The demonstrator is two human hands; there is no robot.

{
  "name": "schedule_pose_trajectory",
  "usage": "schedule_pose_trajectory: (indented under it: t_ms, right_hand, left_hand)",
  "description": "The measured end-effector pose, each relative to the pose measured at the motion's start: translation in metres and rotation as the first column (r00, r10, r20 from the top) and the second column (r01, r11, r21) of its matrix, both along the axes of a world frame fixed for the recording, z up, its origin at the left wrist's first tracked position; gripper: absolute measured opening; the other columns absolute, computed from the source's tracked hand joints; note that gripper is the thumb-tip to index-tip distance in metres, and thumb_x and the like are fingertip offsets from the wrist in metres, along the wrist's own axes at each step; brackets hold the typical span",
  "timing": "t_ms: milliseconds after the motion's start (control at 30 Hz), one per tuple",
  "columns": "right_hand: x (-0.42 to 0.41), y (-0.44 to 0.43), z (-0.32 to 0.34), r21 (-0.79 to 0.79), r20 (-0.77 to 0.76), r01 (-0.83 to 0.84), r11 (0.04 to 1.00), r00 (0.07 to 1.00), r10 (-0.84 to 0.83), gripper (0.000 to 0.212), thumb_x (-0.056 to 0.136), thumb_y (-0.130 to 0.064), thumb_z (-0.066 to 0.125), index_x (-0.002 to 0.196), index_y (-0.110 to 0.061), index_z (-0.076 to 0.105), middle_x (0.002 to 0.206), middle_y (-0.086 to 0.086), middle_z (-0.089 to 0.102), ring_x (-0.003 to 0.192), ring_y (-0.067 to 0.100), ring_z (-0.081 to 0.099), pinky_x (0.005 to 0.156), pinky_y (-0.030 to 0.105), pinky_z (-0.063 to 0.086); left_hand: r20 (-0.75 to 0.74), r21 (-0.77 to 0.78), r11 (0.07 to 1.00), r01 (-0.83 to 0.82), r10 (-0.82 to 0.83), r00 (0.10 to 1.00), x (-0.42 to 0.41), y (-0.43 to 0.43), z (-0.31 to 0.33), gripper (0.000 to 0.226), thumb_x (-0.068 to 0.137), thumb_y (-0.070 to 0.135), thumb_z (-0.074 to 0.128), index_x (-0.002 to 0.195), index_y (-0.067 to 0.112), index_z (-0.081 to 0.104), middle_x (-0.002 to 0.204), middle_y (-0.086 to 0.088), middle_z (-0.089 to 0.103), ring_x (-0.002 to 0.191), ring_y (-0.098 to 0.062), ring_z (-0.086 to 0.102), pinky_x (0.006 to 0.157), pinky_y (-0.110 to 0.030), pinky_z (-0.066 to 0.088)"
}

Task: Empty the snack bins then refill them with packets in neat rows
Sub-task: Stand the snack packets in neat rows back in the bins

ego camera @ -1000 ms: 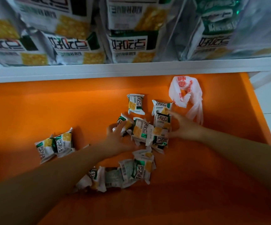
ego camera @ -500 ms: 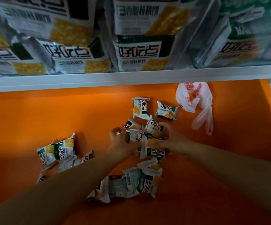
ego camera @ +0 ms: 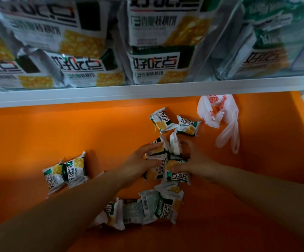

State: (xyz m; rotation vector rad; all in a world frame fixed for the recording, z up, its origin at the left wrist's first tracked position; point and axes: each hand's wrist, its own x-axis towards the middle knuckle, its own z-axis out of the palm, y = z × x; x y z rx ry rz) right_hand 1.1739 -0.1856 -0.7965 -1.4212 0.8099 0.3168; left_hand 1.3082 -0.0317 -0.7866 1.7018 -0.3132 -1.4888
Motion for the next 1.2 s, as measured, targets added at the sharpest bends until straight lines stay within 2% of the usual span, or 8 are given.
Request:
schedule_pose_trajectory:
  t_ms: [100,300,500,667,900,1000,1100,1200]
  right_hand:
    - [0.001,-0.004,0.008,-0.042,0.013,-0.108,0.993,0.994,0.108,0.091,0.069,-0.004,0.082,0.138,-0.03,0.028,0.119,-0.02,0.047,0.099,-0.004,0.053,0.074,0.011,0.051]
    - [0.004,-0.014,0.041,-0.182,-0.002,-0.176,0.967,0.984,0.178,0.114,0.051,-0.044,0.088,0.146,-0.03,0.026,0.139,-0.008,0.049,0.127,0.013,0.048,0.101,0.039,0.047]
    - [-0.008,-0.01,0.105,-0.328,0.106,-0.102,0.939,0.984,0.144,0.084,0.066,-0.021,0.085,0.131,-0.038,0.033,0.108,-0.027,0.053,0.105,-0.005,0.055,0.083,0.011,0.046]
    - [-0.042,0.006,0.177,-0.458,0.185,-0.061,0.887,0.969,0.162,0.086,0.072,-0.019,0.081,0.129,-0.046,0.022,0.099,-0.04,0.036,0.082,-0.032,0.043,0.067,-0.009,0.033]
    - [-0.085,0.013,0.267,-0.652,0.298,0.049,0.756,0.934,0.197,0.097,0.068,-0.04,0.082,0.143,-0.052,0.022,0.141,-0.018,0.044,0.126,0.002,0.043,0.098,0.025,0.042]
    - [-0.09,0.003,0.302,-0.677,0.415,0.186,0.712,0.896,0.16,0.095,0.061,-0.048,0.081,0.139,-0.058,0.026,0.134,-0.014,0.053,0.118,0.007,0.053,0.092,0.028,0.049]
    - [-0.082,-0.017,0.335,-0.689,0.518,0.324,0.648,0.845,0.128,0.096,0.061,-0.05,0.082,0.141,-0.051,0.03,0.12,-0.011,0.06,0.093,-0.001,0.056,0.073,0.02,0.046]
    - [-0.061,-0.046,0.358,-0.642,0.612,0.432,0.634,0.787,0.084,0.091,0.067,-0.036,0.083,0.143,-0.041,0.035,0.115,-0.012,0.061,0.094,0.002,0.06,0.084,0.024,0.05]
  left_hand:
    - [0.04,-0.007,1.0,0.009,-0.008,0.999,0.0,0.0,0.007,0.049,0.087,0.014,0.068,0.121,0.047,0.056,0.139,0.004,0.037,0.127,-0.018,0.043,0.103,-0.037,0.043]
    - [0.222,-0.098,0.993,0.066,-0.043,0.974,0.002,-0.005,0.037,0.051,0.087,0.017,0.069,0.129,0.042,0.053,0.137,0.006,0.043,0.114,-0.012,0.052,0.096,-0.031,0.049]
    - [0.442,-0.203,0.97,0.131,-0.028,0.897,-0.006,-0.004,0.095,0.051,0.086,0.019,0.07,0.126,0.045,0.053,0.132,0.012,0.044,0.104,0.004,0.053,0.078,-0.011,0.05]
    - [0.544,-0.3,0.935,0.187,0.006,0.839,-0.036,0.015,0.155,0.049,0.085,0.023,0.07,0.118,0.052,0.049,0.138,0.017,0.034,0.131,0.004,0.025,0.113,-0.034,0.032]
    - [0.69,-0.447,0.838,0.313,0.1,0.717,-0.074,0.021,0.242,0.052,0.087,0.025,0.066,0.122,0.056,0.043,0.142,0.032,0.021,0.115,0.037,0.012,0.104,-0.004,0.024]
    - [0.767,-0.466,0.803,0.372,0.156,0.623,-0.076,0.006,0.283,0.051,0.088,0.024,0.065,0.12,0.057,0.042,0.131,0.042,0.018,0.115,0.035,0.018,0.091,0.006,0.024]
    - [0.823,-0.491,0.769,0.409,0.256,0.507,-0.066,-0.024,0.322,0.05,0.088,0.02,0.067,0.12,0.051,0.045,0.136,0.026,0.028,0.116,0.031,0.023,0.088,0.007,0.024]
    - [0.847,-0.505,0.76,0.41,0.344,0.407,-0.05,-0.063,0.35,0.047,0.087,0.02,0.068,0.121,0.045,0.048,0.136,0.017,0.038,0.122,0.015,0.028,0.096,0.004,0.02]
